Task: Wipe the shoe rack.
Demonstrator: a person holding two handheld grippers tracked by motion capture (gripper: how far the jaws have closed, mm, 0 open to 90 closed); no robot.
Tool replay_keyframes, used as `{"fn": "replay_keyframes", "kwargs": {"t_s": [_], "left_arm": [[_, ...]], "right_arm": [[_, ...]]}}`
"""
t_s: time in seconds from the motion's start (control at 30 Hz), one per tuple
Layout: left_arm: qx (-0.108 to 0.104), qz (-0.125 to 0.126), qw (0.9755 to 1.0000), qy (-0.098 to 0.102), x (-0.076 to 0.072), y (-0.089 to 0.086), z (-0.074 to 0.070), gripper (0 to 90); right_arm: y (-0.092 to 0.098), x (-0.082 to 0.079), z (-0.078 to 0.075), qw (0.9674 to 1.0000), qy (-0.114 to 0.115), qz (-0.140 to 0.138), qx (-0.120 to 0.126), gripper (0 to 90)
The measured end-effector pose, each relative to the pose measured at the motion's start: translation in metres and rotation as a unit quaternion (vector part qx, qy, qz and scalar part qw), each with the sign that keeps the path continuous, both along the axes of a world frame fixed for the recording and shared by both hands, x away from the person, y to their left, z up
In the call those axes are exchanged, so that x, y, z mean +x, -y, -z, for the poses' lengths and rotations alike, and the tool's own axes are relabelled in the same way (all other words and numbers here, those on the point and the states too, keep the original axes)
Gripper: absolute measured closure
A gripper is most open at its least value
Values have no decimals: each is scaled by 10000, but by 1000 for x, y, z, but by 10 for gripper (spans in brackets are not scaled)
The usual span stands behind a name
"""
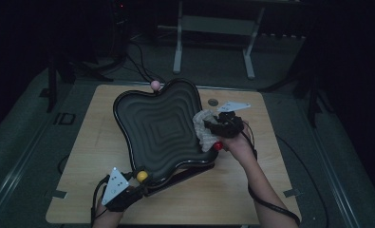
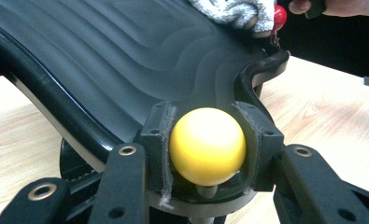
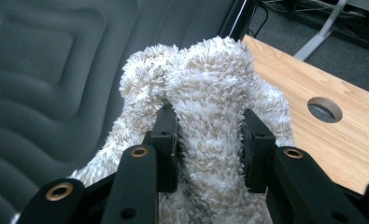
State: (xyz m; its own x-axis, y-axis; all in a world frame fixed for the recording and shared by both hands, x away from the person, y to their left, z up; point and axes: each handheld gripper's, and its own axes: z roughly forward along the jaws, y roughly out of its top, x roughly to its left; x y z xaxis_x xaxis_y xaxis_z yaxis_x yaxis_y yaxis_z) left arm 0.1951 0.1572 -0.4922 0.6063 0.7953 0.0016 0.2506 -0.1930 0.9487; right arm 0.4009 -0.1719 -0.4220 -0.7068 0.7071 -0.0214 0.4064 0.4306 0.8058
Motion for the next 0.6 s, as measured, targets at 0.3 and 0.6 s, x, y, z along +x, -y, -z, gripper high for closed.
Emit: {"fn": "replay_keyframes", "kwargs": {"t_s": [0.3, 0.6], "left_arm": [[101, 16, 9999, 10, 0, 0, -1, 592], [189, 209, 9996, -42, 3, -4, -3, 592]], "right_arm": [[8, -15, 7, 9996, 146, -83, -215, 657], [12, -17, 7, 9999, 72, -58, -105, 654]]}}
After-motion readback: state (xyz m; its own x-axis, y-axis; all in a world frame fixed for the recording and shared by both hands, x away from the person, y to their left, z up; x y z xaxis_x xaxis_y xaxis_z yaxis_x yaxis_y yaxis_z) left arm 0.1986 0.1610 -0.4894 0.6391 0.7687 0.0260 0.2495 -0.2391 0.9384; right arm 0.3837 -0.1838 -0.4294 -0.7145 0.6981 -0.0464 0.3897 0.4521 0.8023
